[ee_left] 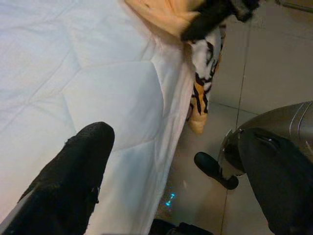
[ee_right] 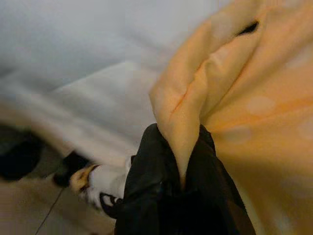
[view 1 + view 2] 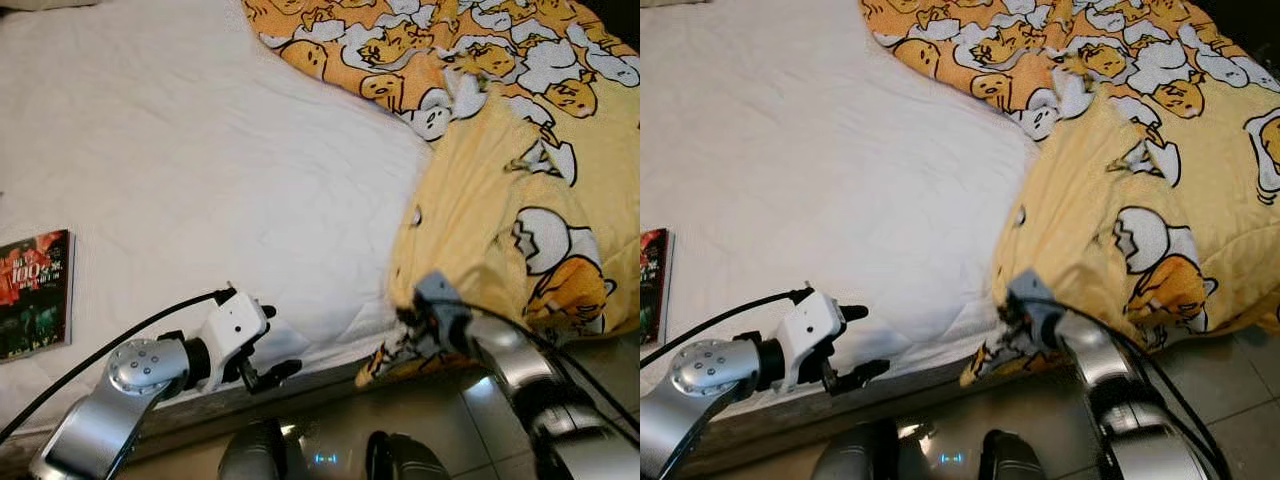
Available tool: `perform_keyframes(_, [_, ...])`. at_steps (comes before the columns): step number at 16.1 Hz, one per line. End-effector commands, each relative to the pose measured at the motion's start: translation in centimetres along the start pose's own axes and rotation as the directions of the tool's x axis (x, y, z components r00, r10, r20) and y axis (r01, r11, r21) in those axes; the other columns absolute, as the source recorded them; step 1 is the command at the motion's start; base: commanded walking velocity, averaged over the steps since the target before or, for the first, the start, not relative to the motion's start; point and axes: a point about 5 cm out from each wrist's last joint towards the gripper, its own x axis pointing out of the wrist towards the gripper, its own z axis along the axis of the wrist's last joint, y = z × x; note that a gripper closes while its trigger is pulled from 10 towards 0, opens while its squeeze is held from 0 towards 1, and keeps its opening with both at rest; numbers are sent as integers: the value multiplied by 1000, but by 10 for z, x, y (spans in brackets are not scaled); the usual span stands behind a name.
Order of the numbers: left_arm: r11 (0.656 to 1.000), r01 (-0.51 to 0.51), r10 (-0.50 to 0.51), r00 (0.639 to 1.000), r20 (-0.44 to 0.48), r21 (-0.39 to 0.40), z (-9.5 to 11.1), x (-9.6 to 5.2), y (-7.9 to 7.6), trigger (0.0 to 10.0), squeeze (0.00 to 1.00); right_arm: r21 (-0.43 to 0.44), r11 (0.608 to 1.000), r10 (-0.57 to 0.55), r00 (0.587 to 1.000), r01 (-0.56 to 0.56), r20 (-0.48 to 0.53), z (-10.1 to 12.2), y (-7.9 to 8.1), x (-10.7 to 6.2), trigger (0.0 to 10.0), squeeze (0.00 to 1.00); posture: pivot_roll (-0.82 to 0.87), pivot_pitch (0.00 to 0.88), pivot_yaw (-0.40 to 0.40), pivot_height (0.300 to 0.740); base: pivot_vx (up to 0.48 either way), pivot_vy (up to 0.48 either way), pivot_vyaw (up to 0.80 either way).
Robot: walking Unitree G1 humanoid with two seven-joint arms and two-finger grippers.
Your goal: Clean up the room
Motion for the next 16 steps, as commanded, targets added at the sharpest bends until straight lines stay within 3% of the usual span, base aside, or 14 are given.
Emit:
perform_keyframes(1, [1000, 5, -5, 1000, -9, 4, -3, 1, -1, 10000, 0, -44, 995, 91, 996, -91, -9, -1, 9, -1, 0, 0, 104, 129, 45, 740, 0, 0, 0])
perform_keyframes(2, [1000, 8, -8, 1000, -6, 6, -2, 3, -1, 10000, 0, -99, 961, 256, 966, -259, -40, -11, 27, -12, 0, 0, 99, 128, 44, 740, 0, 0, 0])
perform_keyframes(4, [1000, 14, -14, 1000, -4, 8, -2, 5, -2, 10000, 0, -131, 840, 502, 847, -526, -176, -36, 60, -34, 0, 0, 100, 126, 45, 740, 0, 0, 0])
perform_keyframes(5, [1000, 18, -18, 1000, -4, 8, -2, 5, -3, 10000, 0, -140, 795, 554, 800, -590, -230, -44, 68, -41, 0, 0, 100, 126, 45, 740, 0, 0, 0])
perform_keyframes(7, [999, 32, -32, 999, -4, 10, -3, 5, -5, 10000, 0, -107, 667, 650, 646, -737, -399, -76, 92, -62, 0, 0, 104, 126, 46, 740, 0, 0, 0])
perform_keyframes(8, [999, 33, -33, 999, -5, 12, -3, 5, -5, 10000, 0, -98, 655, 653, 627, -749, -424, -80, 95, -65, 0, 0, 104, 127, 49, 740, 0, 0, 0])
perform_keyframes(9, [999, 34, -34, 999, -6, 13, -3, 5, -5, 10000, 0, -95, 661, 634, 622, -744, -459, -87, 97, -62, 10000, 0, 103, 128, 51, 740, 0, 0, 0])
perform_keyframes(10, [999, 36, -36, 999, -7, 16, -3, 5, -5, 10000, 0, -72, 670, 618, 609, -739, -496, -94, 100, -58, 10000, 20, 103, 128, 51, 740, 0, 0, 0])
perform_keyframes(11, [999, 37, -37, 999, -7, 16, -3, 6, -5, 10000, 0, -72, 679, 603, 611, -731, -513, -97, 101, -54, 10000, 349, 102, 128, 50, 740, 0, 0, 0])
perform_keyframes(12, [999, 37, -37, 999, -7, 18, -3, 7, -5, 10000, 0, -58, 702, 575, 612, -710, -544, -104, 107, -45, 10000, 1000, 103, 128, 50, 740, 0, 0, 0])
perform_keyframes(14, [999, 36, -36, 999, -6, 20, -2, 8, -5, 10000, 0, -76, 710, 553, 621, -700, -555, -104, 123, -27, 10000, 1000, 101, 129, 49, 740, 0, 0, 0])
perform_keyframes(15, [999, 35, -35, 999, -5, 21, -3, 8, -5, 10000, 0, -110, 724, 525, 648, -681, -551, -100, 147, -5, 10000, 1000, 102, 128, 46, 740, 0, 0, 0])
perform_keyframes(16, [999, 34, -34, 999, -5, 21, -3, 8, -5, 10000, 0, -114, 726, 525, 653, -679, -546, -96, 157, 3, 10000, 1000, 102, 129, 45, 740, 0, 0, 0])
